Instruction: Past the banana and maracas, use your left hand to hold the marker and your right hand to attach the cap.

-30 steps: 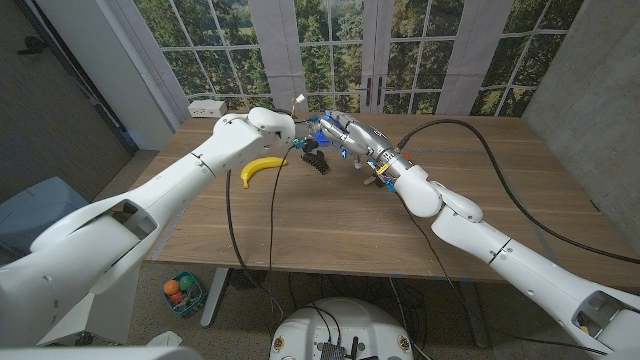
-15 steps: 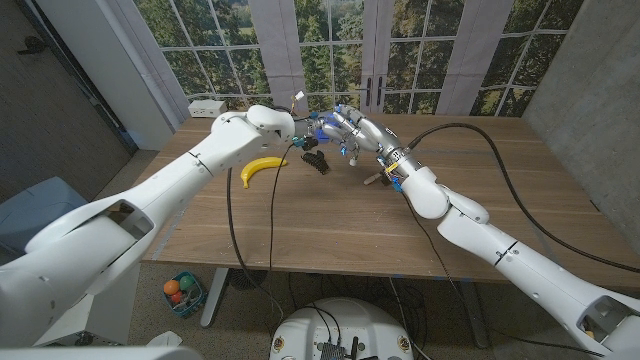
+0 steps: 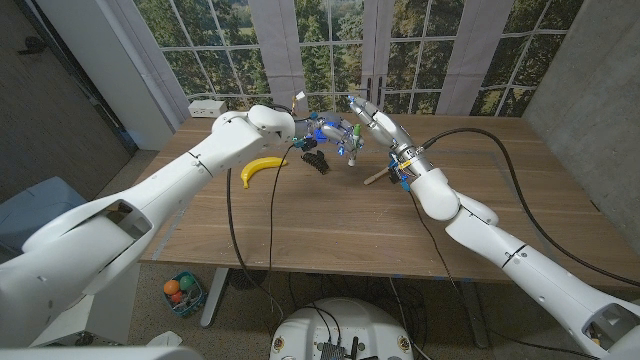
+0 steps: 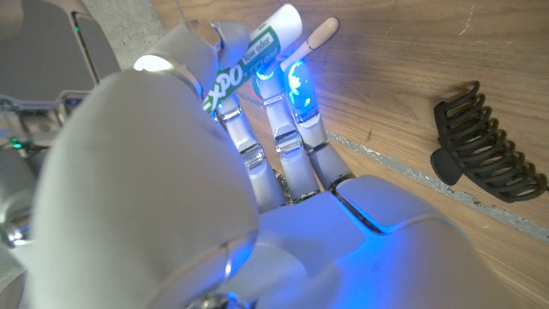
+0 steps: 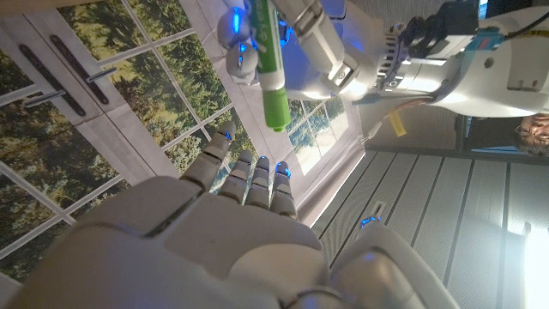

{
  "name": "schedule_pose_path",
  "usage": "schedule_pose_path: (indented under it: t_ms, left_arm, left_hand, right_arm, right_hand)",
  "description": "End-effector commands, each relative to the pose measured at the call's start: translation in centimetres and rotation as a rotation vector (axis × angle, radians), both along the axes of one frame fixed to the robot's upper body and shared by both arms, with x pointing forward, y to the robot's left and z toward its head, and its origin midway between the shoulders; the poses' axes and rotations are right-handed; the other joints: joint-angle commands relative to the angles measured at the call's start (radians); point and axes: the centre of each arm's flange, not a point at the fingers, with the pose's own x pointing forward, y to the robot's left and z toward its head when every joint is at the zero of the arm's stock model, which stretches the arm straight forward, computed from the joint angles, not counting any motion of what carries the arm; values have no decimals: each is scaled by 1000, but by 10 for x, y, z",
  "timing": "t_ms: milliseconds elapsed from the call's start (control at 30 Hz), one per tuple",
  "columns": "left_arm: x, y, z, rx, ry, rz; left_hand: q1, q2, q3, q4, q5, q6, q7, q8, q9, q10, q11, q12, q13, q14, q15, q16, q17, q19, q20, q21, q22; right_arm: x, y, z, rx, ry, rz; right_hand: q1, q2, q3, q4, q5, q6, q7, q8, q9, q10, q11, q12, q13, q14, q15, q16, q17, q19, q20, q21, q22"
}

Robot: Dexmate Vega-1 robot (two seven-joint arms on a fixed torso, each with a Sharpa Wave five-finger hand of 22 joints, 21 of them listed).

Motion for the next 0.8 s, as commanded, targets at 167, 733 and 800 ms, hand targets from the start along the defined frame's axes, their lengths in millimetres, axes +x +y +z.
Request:
schedule_pose_path:
  t_ms: [167,733,800]
  left_arm:
    - [-2,3,3,71,-12,49]
    - [-7,12,14,241,-46,123]
    - [-8,14,16,266,-49,132]
  left_hand:
    - [5,21,33,35,3,-12,4,-5,6,17,-20,3,5,230,-259,-4,49,-3,-118,10,2]
    - [18,39,23,40,-16,-41,7,-15,14,-17,-16,-9,0,209,-259,-22,46,-24,-112,17,8]
    - [20,41,22,40,-20,-45,7,-16,14,-20,-17,-10,-1,206,-260,-24,46,-27,-112,19,9]
  right_arm:
    - [-2,-27,7,83,-21,-4]
    - [9,-62,3,193,87,-18]
    - [11,-67,1,209,105,-14]
  right_hand:
    - [14,7,5,-9,6,18,-5,9,2,9,-9,8,3,13,-4,9,0,13,-22,-2,3]
    - [15,16,12,-10,5,42,-5,13,2,18,-9,11,3,15,-7,9,2,17,-35,-7,4]
    - [15,17,13,-10,5,44,-8,14,2,20,-10,12,3,15,-7,9,2,18,-36,-8,4]
